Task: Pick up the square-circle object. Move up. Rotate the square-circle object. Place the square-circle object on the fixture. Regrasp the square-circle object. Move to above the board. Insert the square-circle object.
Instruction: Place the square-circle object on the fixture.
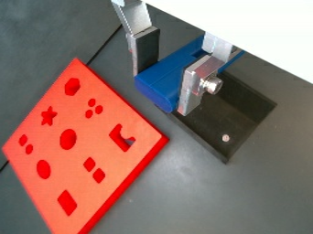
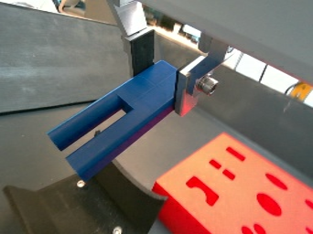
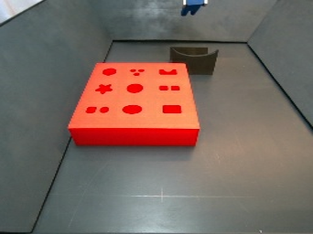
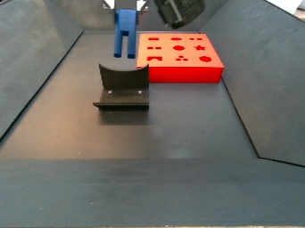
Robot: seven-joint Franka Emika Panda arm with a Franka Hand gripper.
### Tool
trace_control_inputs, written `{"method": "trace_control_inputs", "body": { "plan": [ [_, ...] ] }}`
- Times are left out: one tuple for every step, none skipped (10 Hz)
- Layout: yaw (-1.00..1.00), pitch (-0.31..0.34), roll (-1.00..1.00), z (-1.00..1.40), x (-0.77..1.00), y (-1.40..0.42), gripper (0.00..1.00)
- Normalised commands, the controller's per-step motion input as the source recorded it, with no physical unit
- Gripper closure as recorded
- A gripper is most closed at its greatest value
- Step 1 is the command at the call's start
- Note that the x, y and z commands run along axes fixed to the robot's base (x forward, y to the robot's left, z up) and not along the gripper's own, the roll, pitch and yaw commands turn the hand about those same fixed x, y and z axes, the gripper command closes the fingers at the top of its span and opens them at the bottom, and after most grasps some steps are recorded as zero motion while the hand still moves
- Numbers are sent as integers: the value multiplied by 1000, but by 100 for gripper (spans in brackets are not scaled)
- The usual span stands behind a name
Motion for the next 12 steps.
{"method": "trace_control_inputs", "body": {
  "plan": [
    [-89,94,-262,-14,175,30,100],
    [-90,82,-201,-13,96,32,100],
    [14,266,-1000,-1000,122,134,100],
    [8,258,-1000,-1000,127,135,100],
    [-68,302,-1000,-1000,146,138,100],
    [-116,294,-857,-1000,162,135,100],
    [-176,242,-642,-1000,181,139,100],
    [-202,214,-531,-1000,187,141,100],
    [-231,137,-279,-1000,204,138,100],
    [-232,106,-218,-1000,206,135,100],
    [-217,46,-172,-862,176,119,100],
    [-207,22,-168,-727,154,104,100]
  ]
}}
